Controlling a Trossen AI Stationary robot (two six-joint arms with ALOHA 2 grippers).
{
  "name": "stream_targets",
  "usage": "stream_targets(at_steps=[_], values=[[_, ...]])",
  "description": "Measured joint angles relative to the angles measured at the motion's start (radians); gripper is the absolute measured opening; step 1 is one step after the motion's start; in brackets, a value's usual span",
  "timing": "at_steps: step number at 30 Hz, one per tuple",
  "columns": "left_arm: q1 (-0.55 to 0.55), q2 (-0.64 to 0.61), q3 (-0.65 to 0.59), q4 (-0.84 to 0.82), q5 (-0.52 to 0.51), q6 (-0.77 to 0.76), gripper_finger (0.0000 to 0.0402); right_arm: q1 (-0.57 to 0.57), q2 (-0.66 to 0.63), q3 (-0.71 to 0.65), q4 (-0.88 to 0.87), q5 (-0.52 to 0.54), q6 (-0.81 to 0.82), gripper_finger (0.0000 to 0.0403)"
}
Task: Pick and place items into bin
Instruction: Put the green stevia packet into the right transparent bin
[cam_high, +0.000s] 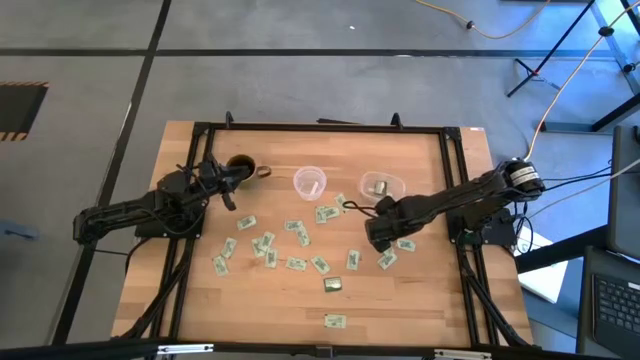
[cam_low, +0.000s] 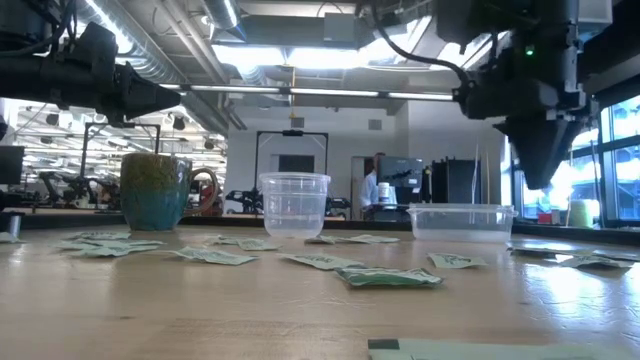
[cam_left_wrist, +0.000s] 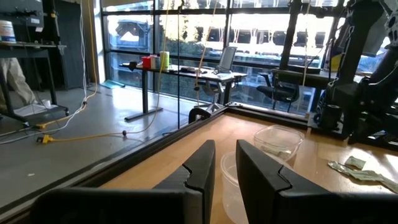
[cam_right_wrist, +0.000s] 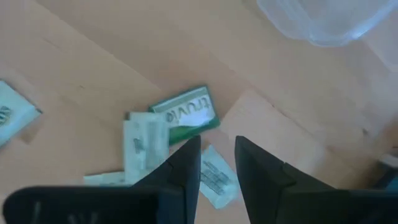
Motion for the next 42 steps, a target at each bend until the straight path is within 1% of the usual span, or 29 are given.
stream_targets(at_steps=[3, 5, 8, 12, 15, 20, 29, 32, 36, 39, 42], values=[[0.0, 0.0, 0.0, 0.0, 0.0, 0.0, 0.0059, -0.001, -0.03, 0.0, -0.096, 0.0, 0.02, 0.0102], [0.0, 0.0, 0.0, 0.0, 0.0, 0.0, 0.0059, -0.006, -0.07, -0.007, -0.085, 0.001, 0.036, 0.0102], [0.0, 0.0, 0.0, 0.0, 0.0, 0.0, 0.0059, -0.014, -0.134, -0.064, 0.074, 0.001, 0.037, 0.0102], [0.0, 0.0, 0.0, 0.0, 0.0, 0.0, 0.0059, -0.03, -0.185, -0.187, 0.234, -0.03, 0.039, 0.0099], [0.0, 0.0, 0.0, 0.0, 0.0, 0.0, 0.0059, -0.035, -0.187, -0.264, 0.372, -0.033, 0.05, 0.0092], [0.0, 0.0, 0.0, 0.0, 0.0, 0.0, 0.0059, -0.035, -0.155, -0.351, 0.502, -0.034, 0.026, 0.0077], [0.0, 0.0, 0.0, 0.0, 0.0, 0.0, 0.0059, -0.034, -0.112, -0.362, 0.523, -0.028, -0.034, 0.0058], [0.0, 0.0, 0.0, 0.0, 0.0, 0.0, 0.0059, -0.031, -0.089, -0.362, 0.521, -0.056, -0.042, 0.0057], [0.0, 0.0, 0.0, 0.0, 0.0, 0.0, 0.0059, -0.031, -0.042, -0.356, 0.515, -0.068, -0.096, 0.0057], [0.0, 0.0, 0.0, 0.0, 0.0, 0.0, 0.0059, -0.031, -0.012, -0.349, 0.506, -0.062, -0.127, 0.0057], [0.0, 0.0, 0.0, 0.0, 0.0, 0.0, 0.0059, -0.03, -0.007, -0.348, 0.504, -0.05, -0.119, 0.0057]])
